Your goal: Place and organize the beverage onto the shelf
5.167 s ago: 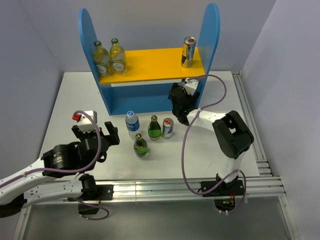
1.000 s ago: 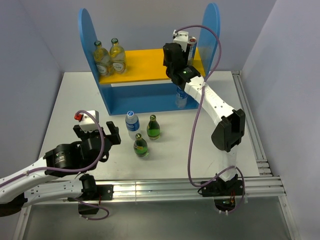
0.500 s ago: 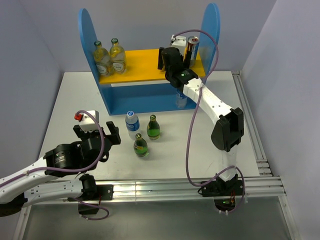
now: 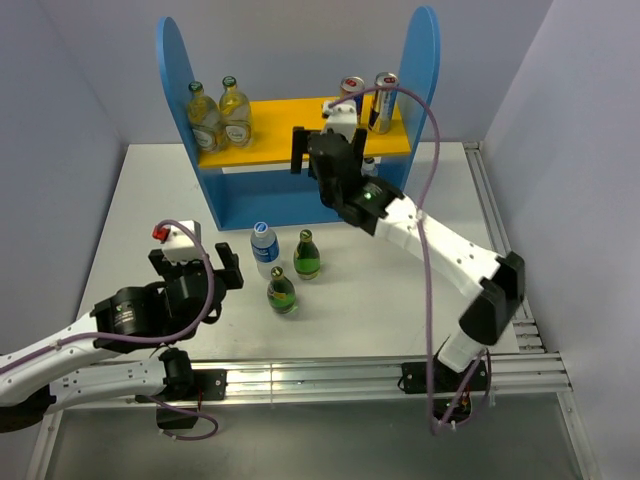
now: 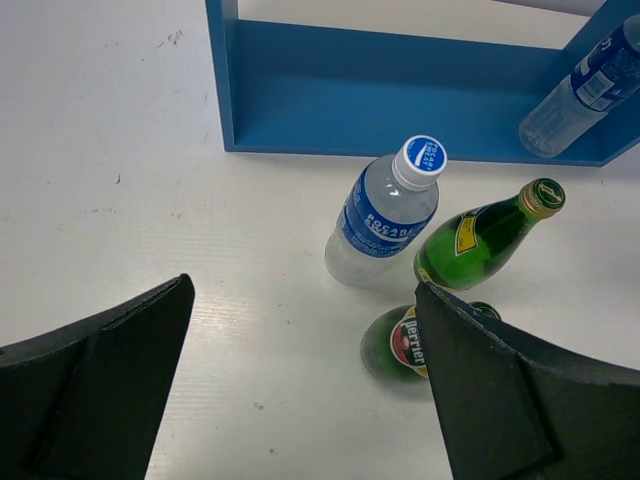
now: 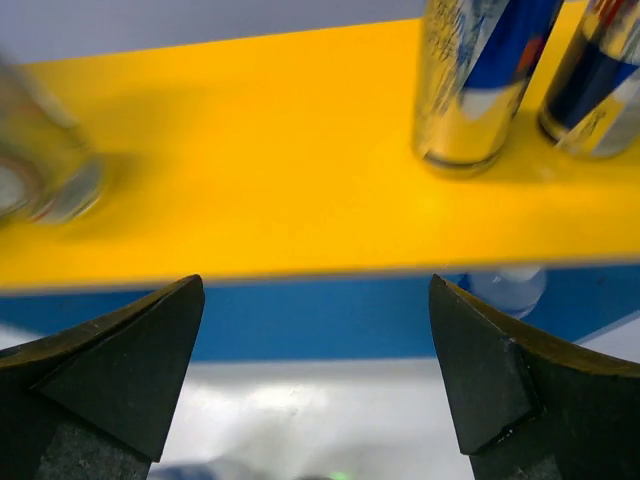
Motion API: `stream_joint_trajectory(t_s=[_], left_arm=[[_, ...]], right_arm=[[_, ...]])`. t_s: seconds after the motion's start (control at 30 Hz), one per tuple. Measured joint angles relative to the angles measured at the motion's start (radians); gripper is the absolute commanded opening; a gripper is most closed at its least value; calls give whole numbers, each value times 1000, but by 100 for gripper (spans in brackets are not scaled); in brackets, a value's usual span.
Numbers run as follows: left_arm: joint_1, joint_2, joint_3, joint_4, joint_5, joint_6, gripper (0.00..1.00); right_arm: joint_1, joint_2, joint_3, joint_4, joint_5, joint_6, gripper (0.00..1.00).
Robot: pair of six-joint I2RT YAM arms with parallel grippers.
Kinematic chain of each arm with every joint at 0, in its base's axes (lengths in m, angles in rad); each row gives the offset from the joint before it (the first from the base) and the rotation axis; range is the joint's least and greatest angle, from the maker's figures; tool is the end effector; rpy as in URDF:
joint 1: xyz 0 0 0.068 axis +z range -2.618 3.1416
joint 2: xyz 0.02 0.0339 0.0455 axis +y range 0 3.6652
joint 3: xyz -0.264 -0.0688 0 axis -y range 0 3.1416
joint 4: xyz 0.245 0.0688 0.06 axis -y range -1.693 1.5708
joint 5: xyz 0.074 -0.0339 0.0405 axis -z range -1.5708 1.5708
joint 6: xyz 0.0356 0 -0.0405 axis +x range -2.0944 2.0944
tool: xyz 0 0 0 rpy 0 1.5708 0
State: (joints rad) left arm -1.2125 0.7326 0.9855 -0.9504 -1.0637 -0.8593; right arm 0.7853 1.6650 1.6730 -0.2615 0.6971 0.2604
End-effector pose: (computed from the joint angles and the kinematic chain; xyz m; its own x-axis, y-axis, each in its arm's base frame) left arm 0.0698 -0.0976 0.3508 -0.3136 -0.2114 -0.9257 -0.0270 0.9765 -0.2139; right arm 0.2901 0.2577 0.4129 -0.1978 0.0814 -0.9769 -0.0535 0.9942 0.0937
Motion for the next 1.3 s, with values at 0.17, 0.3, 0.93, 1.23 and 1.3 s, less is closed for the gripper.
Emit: stream_joint_trajectory(t_s=[0.17, 0.3, 0.93, 1.23, 1.3], left_arm=[[0, 54, 0, 3, -2, 1, 99], [0, 99, 0, 16, 3, 13, 99], [0, -54, -15, 49, -11, 30, 99], [0, -53, -15, 39, -12, 24, 99], [0, -60, -15, 39, -11, 24, 99]], right_arm=[[101, -235, -249, 20, 2, 82, 100], [185, -433, -492, 85, -75, 95, 100], [341, -84, -420, 145, -300, 121, 100], [358, 56, -332, 125, -272, 144, 100], [358, 70, -315, 112, -252, 146, 100]])
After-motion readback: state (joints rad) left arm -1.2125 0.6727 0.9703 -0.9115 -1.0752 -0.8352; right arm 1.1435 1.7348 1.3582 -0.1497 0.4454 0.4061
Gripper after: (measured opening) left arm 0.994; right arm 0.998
